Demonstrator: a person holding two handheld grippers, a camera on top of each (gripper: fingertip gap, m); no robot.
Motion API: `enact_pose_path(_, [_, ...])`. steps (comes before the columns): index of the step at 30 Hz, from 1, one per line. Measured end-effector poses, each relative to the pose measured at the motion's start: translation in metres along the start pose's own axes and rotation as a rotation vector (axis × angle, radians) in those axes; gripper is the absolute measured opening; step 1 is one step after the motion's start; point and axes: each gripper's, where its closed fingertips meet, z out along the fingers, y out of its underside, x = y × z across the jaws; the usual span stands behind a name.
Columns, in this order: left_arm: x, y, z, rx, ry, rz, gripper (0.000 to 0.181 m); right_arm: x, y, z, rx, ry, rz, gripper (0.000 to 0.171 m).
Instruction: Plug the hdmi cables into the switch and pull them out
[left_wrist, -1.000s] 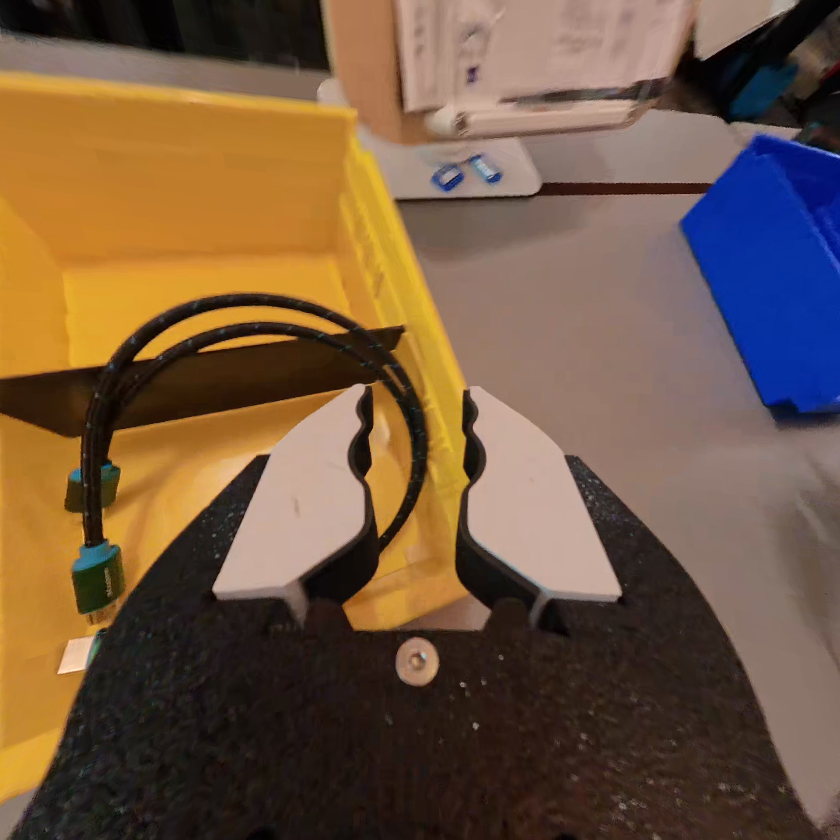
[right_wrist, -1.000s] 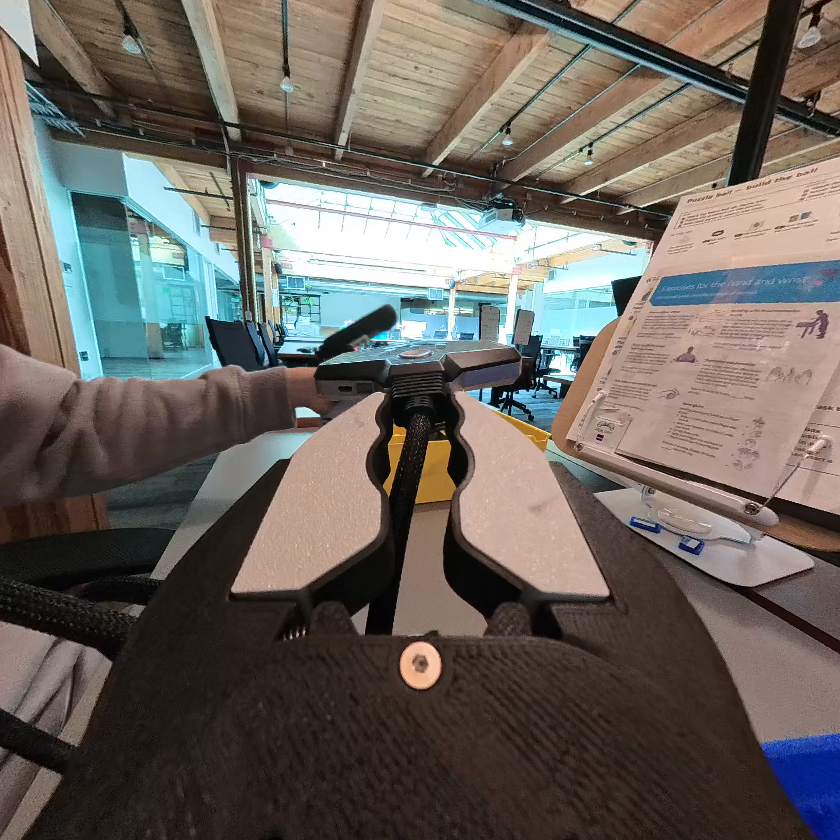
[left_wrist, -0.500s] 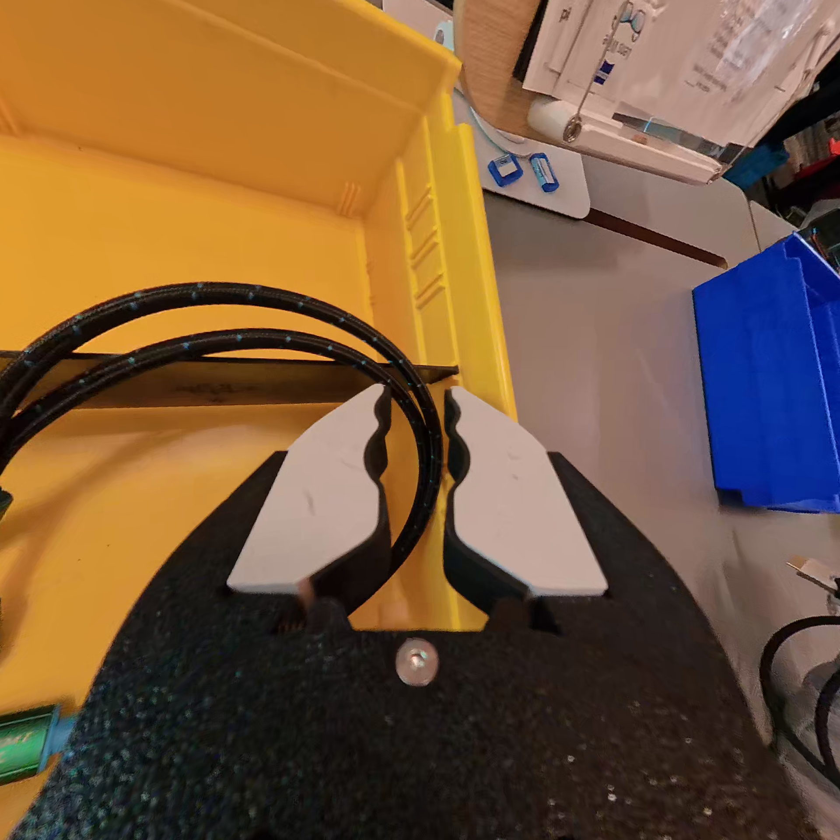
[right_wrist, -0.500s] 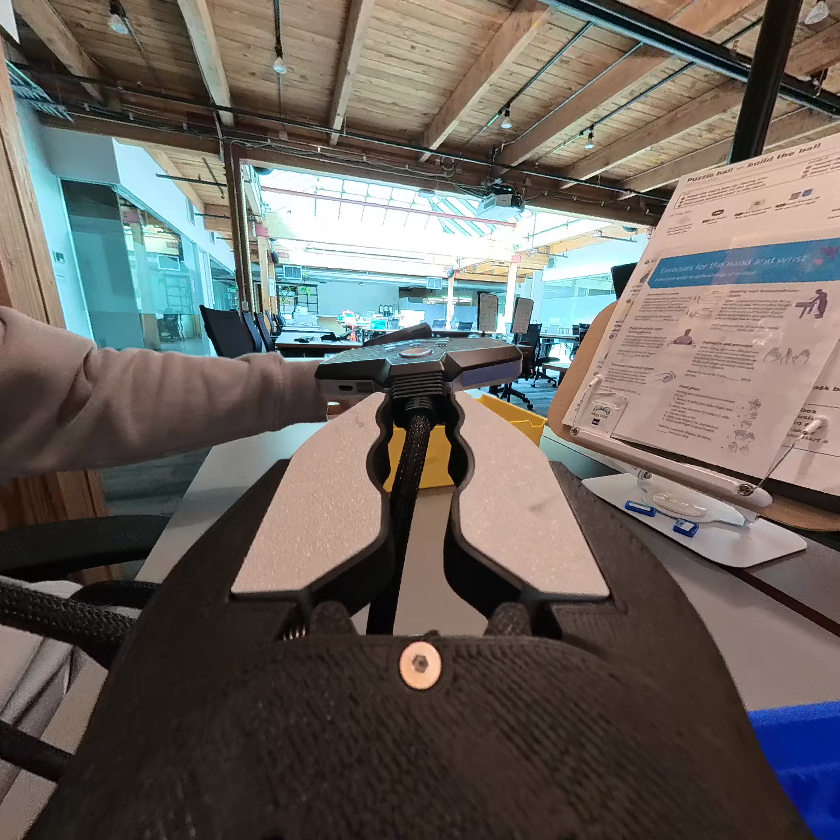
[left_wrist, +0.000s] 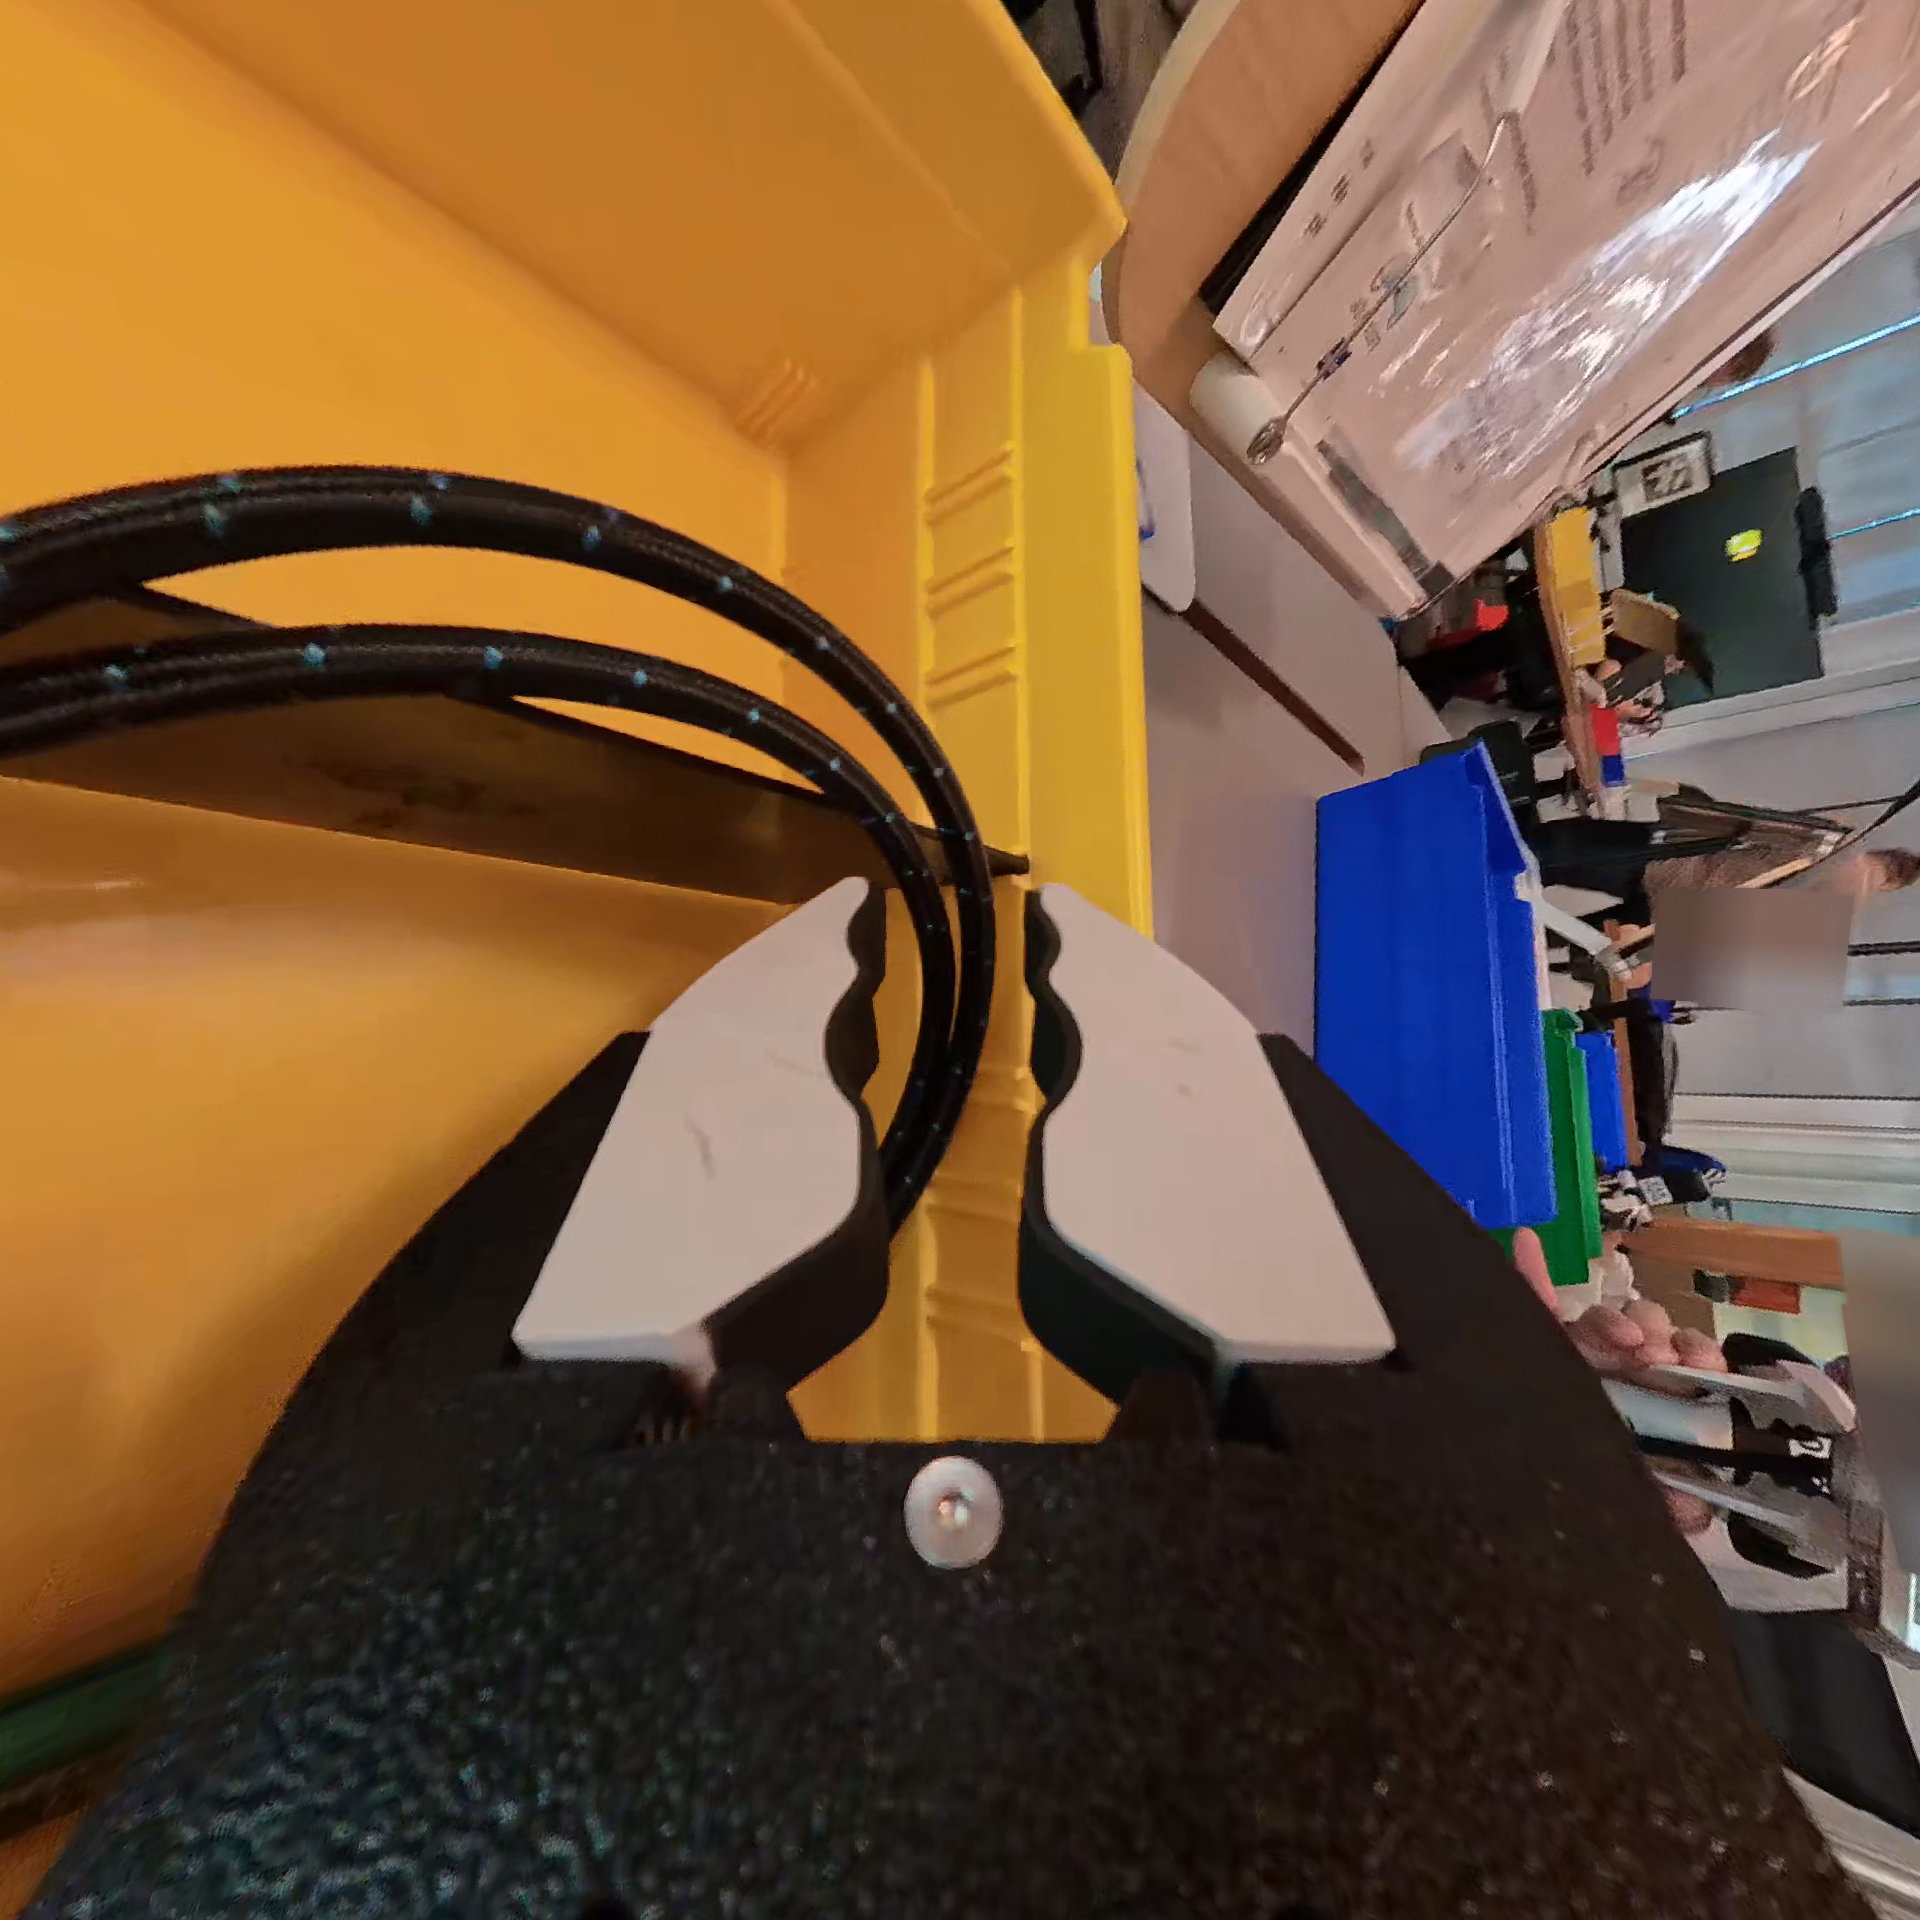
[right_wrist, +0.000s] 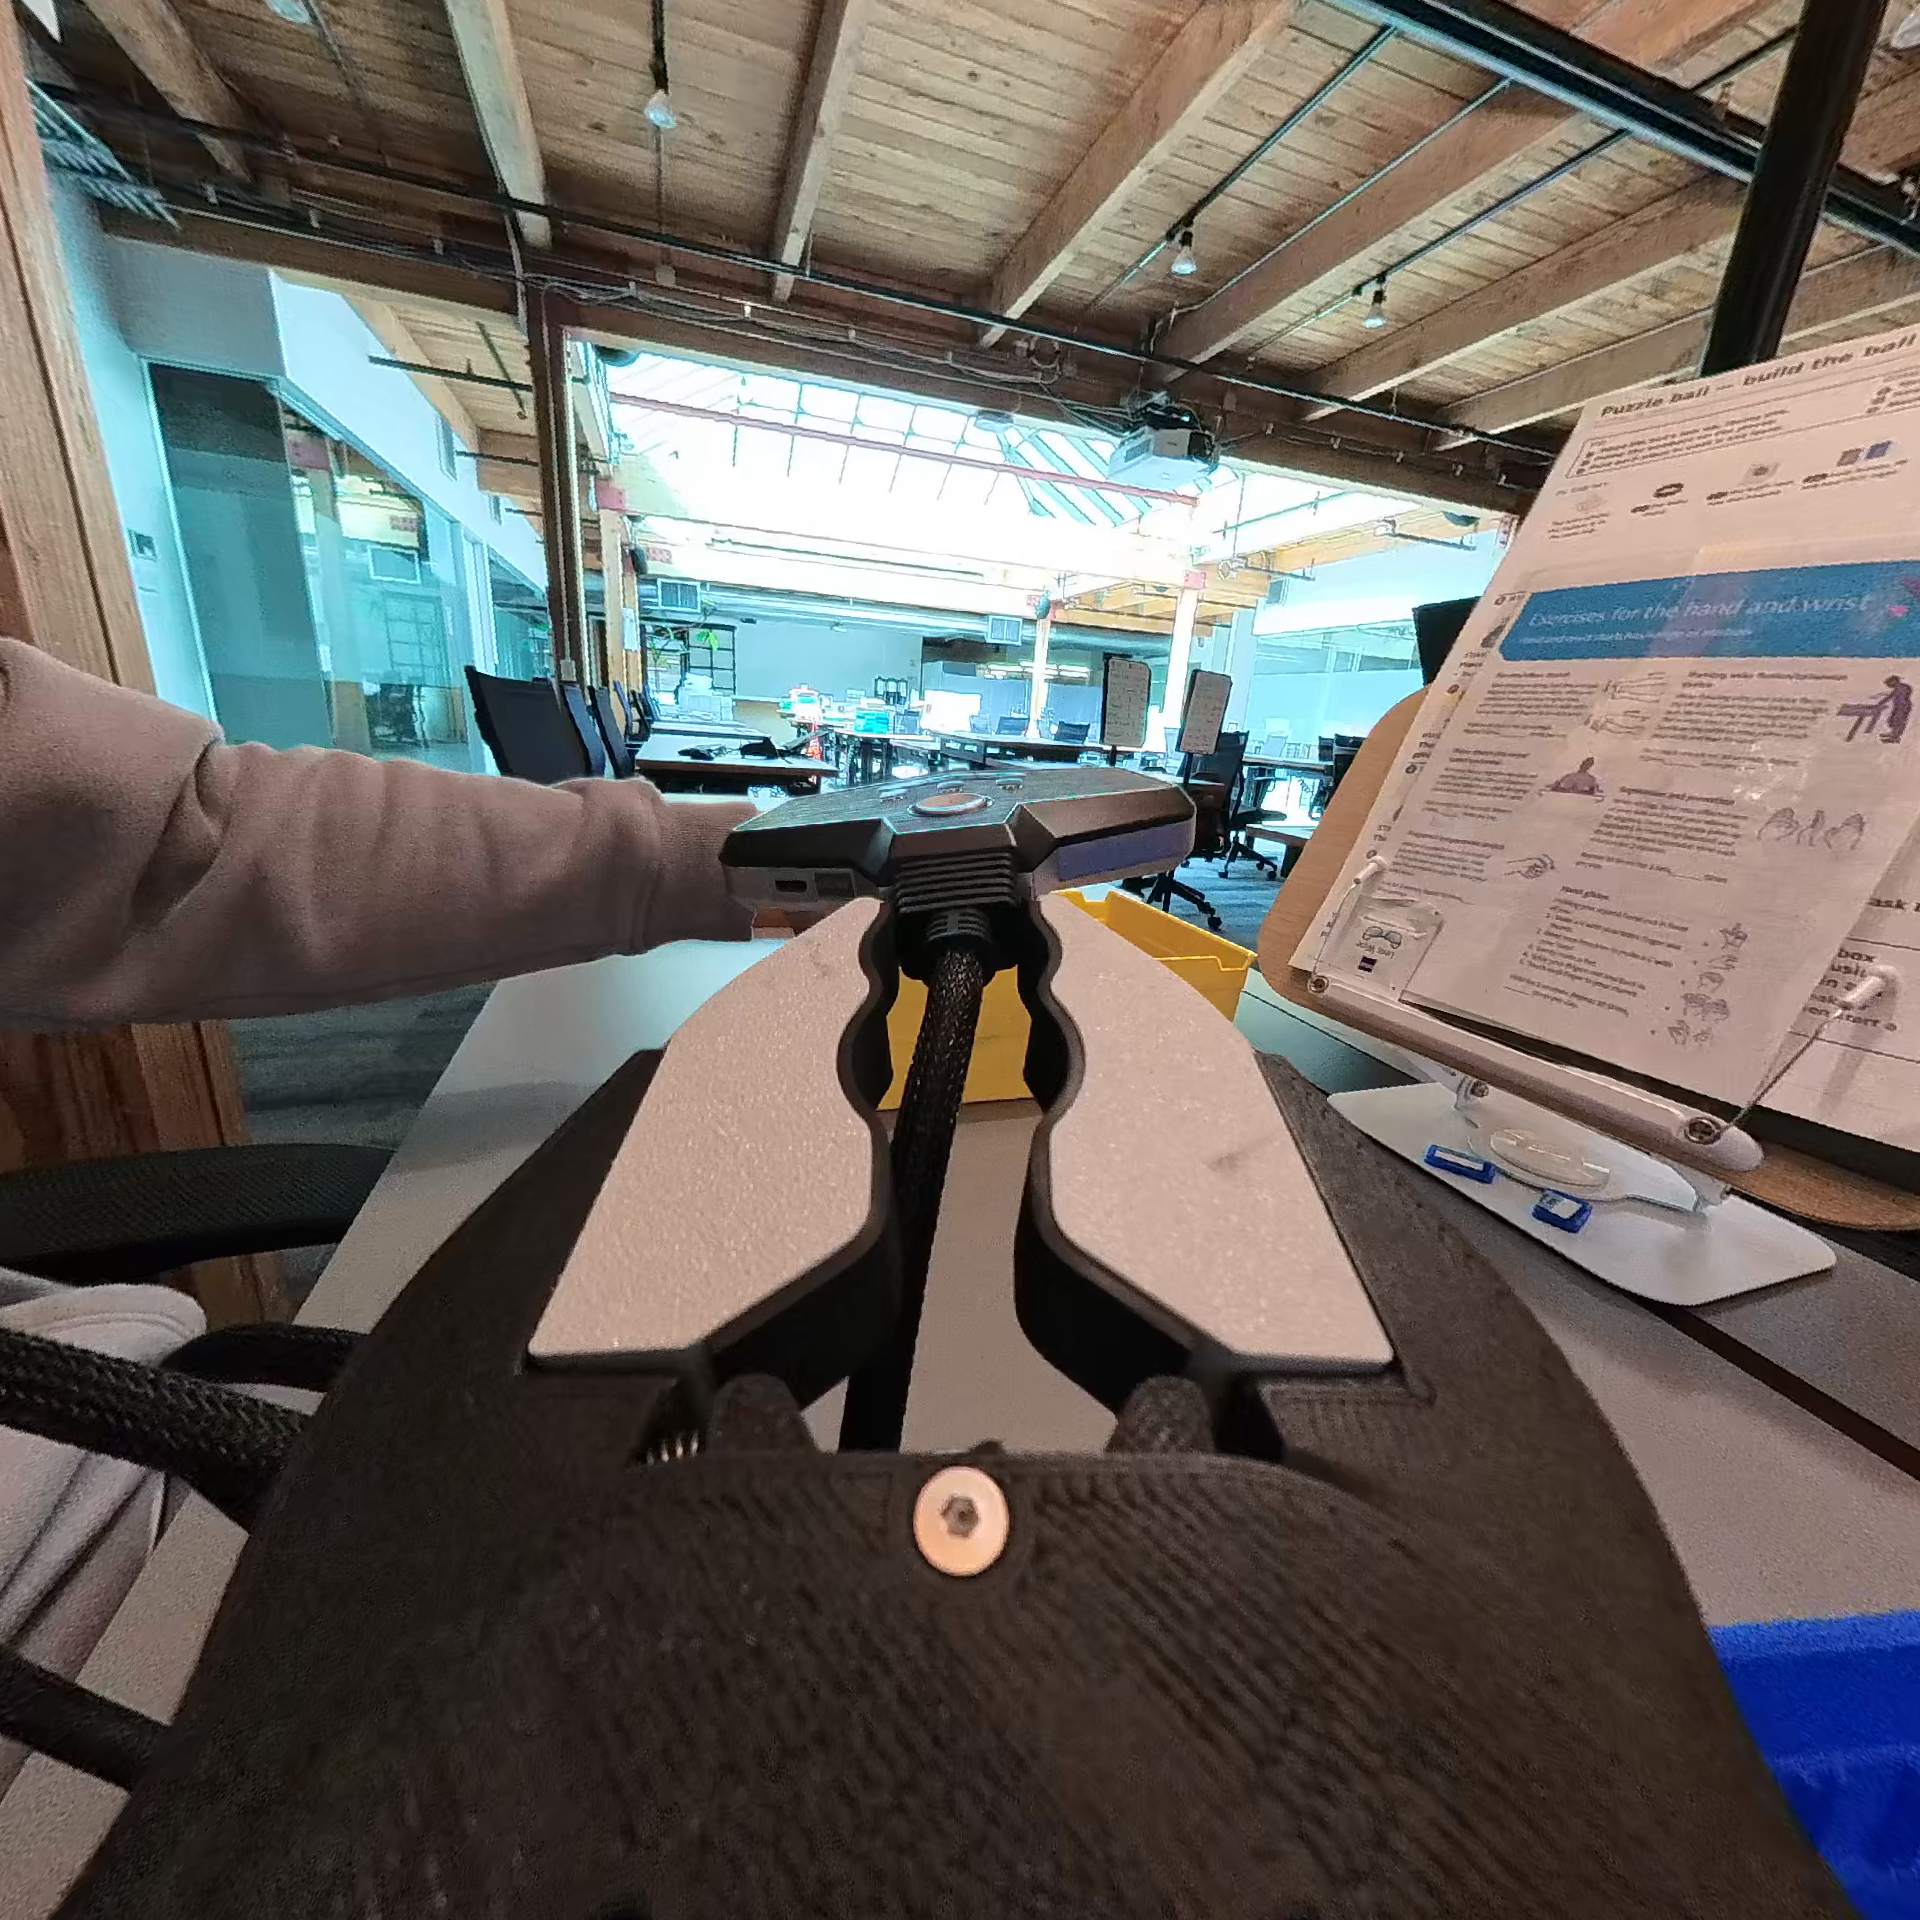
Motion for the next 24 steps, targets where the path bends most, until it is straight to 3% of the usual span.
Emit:
enact_pose_path(3, [-0.001,-0.004,-0.002,0.071,0.049,-0.025,0.009,-0.003,-0.001,0.001,-0.006,-0.011,-0.008,0.022])
enact_pose_path(7, [0.002,-0.004,-0.011,0.132,0.155,-0.064,0.007,-0.002,0.002,0.000,-0.018,-0.007,-0.013,0.022])
enact_pose_path(12, [0.028,0.005,-0.040,0.105,0.164,0.175,0.007,-0.003,-0.002,-0.002,-0.008,-0.010,-0.019,0.022])
enact_pose_path(18, [0.058,0.021,-0.085,0.019,0.091,0.415,0.007,0.002,-0.005,-0.006,0.013,0.008,-0.015,0.022])
enact_pose_path(21, [0.032,0.026,-0.087,-0.083,-0.045,0.486,0.007,0.001,-0.005,-0.006,0.016,0.005,-0.012,0.022])
enact_pose_path(24, [0.024,0.020,-0.081,-0.036,-0.013,0.437,0.007,-0.002,-0.007,-0.004,0.016,-0.005,-0.018,0.022])
